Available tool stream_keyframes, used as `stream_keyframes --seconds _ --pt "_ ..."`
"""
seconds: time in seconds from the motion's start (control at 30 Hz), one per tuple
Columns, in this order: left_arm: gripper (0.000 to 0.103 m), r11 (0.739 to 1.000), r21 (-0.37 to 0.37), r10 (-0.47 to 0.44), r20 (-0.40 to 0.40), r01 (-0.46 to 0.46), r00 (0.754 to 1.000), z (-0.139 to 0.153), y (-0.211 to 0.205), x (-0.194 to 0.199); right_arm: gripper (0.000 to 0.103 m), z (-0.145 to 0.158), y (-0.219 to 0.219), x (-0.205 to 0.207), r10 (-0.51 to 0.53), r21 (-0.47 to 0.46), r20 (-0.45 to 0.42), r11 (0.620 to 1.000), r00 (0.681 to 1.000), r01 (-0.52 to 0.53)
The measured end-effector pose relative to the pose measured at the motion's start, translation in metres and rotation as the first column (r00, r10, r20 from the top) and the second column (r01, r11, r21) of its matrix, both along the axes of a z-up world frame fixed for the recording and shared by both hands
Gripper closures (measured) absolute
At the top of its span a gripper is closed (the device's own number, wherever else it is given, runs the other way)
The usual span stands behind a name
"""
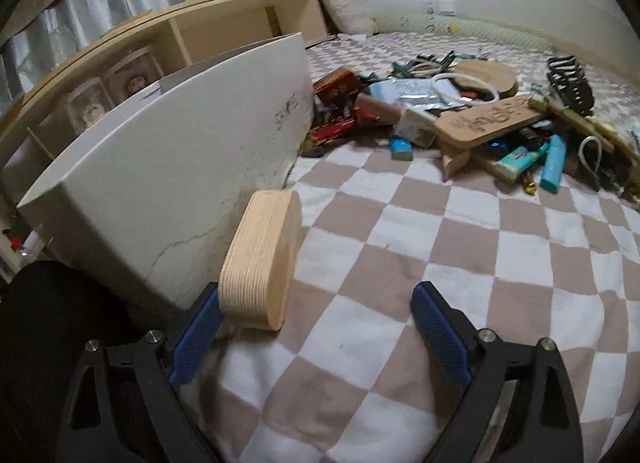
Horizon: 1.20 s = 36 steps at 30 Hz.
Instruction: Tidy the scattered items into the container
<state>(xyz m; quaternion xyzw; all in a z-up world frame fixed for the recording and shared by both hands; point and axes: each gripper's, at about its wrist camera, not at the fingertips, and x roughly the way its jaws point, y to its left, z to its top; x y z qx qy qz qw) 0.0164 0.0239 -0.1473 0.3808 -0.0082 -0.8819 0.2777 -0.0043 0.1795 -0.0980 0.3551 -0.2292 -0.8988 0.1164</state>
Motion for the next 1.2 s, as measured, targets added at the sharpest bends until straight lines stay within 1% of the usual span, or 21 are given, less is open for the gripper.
stream_keyframes --seconds 0.1,0.17,0.2,0.27,0.3,0.33,0.37,0.53,0.63,0.8,0.9,0.93,0.97,1.03,1.1,1.2 --pt "0.012 1.000 0.016 -0.002 -0.008 0.002 1.000 0.001 0.000 -0.003 0.060 -0.002 0.000 -0.001 -0.001 -0.002 0.006 1.000 1.000 0.001" --pt "0.024 1.000 0.000 0.007 -0.010 -0.007 1.000 0.001 0.001 -0.004 0.060 -0.003 0.000 -0.001 0.001 -0.003 0.010 1.000 1.000 -0.001" --pt "0.028 1.000 -0.010 0.009 -0.011 -0.009 1.000 0.001 0.001 -0.004 0.060 -0.003 -0.001 -0.001 0.002 -0.002 0.011 1.000 1.000 -0.002" --pt "0.047 0.999 -0.030 0.011 -0.020 -0.011 1.000 0.002 -0.001 -0.004 0.060 -0.003 -0.002 -0.001 0.008 0.000 0.012 1.000 1.000 -0.008" --pt "0.052 0.999 -0.039 0.006 -0.026 -0.007 1.000 0.003 -0.002 -0.003 0.060 -0.003 -0.002 0.000 0.010 0.002 0.012 1.000 1.000 -0.010" --pt "0.059 0.999 -0.051 -0.001 -0.027 0.000 1.000 0.003 -0.003 -0.004 0.060 -0.003 -0.002 0.000 0.010 0.002 0.012 1.000 1.000 -0.010" --pt "0.062 0.998 -0.060 -0.009 -0.026 0.008 1.000 0.003 -0.004 -0.004 0.060 -0.003 -0.002 0.000 0.010 0.000 0.012 1.000 1.000 -0.010" --pt "0.063 0.995 -0.076 -0.062 -0.002 0.062 0.998 0.004 -0.005 -0.002 0.060 -0.003 -0.001 0.000 0.010 -0.015 0.016 1.000 1.000 -0.009" --pt "0.070 0.991 -0.092 -0.095 0.006 0.095 0.995 0.008 -0.003 -0.001 0.060 -0.003 0.002 0.001 0.009 -0.028 0.015 1.000 1.000 -0.008" --pt "0.071 0.984 -0.096 -0.150 0.029 0.152 0.988 0.011 -0.002 0.003 0.060 0.000 0.005 0.002 0.006 -0.050 0.004 0.999 1.000 -0.005" --pt "0.068 0.984 -0.097 -0.144 0.046 0.148 0.989 0.011 -0.001 0.008 0.060 -0.001 0.008 0.003 0.005 -0.051 0.002 0.999 1.000 -0.005" --pt "0.061 0.986 -0.088 -0.136 0.052 0.140 0.989 0.010 0.000 0.009 0.060 -0.002 0.008 0.003 0.004 -0.053 0.003 0.999 1.000 -0.004" --pt "0.046 0.988 -0.088 -0.124 0.059 0.129 0.991 0.009 0.000 0.009 0.060 -0.002 0.009 0.003 0.004 -0.056 0.005 0.998 1.000 -0.003" --pt "0.033 0.986 -0.115 -0.110 0.070 0.117 0.991 0.007 0.004 0.007 0.060 -0.003 0.010 0.003 0.004 -0.061 0.008 0.998 1.000 -0.003" --pt "0.033 0.985 -0.130 -0.108 0.074 0.117 0.991 0.005 0.005 0.006 0.060 -0.004 0.010 0.004 0.005 -0.062 0.007 0.998 1.000 -0.005" --pt "0.033 0.988 -0.097 -0.108 0.085 0.116 0.990 0.003 0.003 0.002 0.060 -0.004 0.010 0.003 0.003 -0.062 0.008 0.998 1.000 -0.003"
